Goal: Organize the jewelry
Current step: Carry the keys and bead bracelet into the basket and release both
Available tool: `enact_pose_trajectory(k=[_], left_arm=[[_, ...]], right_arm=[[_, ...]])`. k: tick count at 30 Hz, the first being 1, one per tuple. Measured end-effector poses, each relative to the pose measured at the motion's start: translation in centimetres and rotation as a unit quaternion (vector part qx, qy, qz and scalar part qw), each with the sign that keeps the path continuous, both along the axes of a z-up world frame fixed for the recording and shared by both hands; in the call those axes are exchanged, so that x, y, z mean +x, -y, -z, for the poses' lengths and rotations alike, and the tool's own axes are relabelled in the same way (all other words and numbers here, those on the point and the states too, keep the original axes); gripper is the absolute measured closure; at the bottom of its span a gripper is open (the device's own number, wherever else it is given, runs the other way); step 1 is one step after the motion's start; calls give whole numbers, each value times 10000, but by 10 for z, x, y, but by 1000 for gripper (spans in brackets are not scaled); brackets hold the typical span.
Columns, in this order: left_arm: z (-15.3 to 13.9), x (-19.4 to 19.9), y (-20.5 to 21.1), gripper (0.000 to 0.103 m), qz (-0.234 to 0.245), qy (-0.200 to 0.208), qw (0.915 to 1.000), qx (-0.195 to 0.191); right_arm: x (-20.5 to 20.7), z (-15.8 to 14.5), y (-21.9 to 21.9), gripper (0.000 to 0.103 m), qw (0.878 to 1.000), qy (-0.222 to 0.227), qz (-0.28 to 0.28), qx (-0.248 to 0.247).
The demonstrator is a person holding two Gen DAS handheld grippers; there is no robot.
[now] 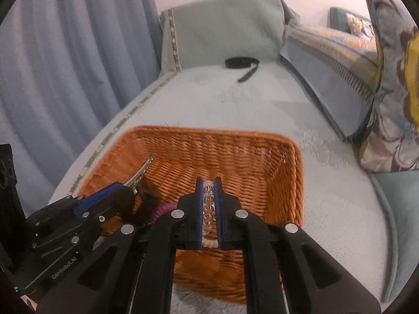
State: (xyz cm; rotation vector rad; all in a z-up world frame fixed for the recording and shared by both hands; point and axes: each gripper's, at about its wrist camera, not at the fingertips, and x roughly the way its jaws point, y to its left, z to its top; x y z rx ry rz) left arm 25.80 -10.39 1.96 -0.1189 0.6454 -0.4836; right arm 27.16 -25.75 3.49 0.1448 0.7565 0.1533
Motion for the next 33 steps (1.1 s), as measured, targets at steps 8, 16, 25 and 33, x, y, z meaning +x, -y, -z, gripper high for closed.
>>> enact_pose_trajectory(k=[8, 16, 25, 33], left_arm=[[16, 4, 6, 87, 35, -126, 9998, 154], [-4, -16, -3, 70, 127, 16, 9999, -26], [-61, -97, -55, 62, -1, 528, 9982, -286], [-68, -170, -95, 62, -159, 556, 9975, -413]], right_arm=[[1, 22, 11, 96, 9998, -152, 163, -5], [-15, 9, 20, 65, 9994, -25, 354, 38], [-93, -41, 11, 64, 9986, 469, 167, 154], [-174, -49, -11, 64, 9980, 542, -63, 314]])
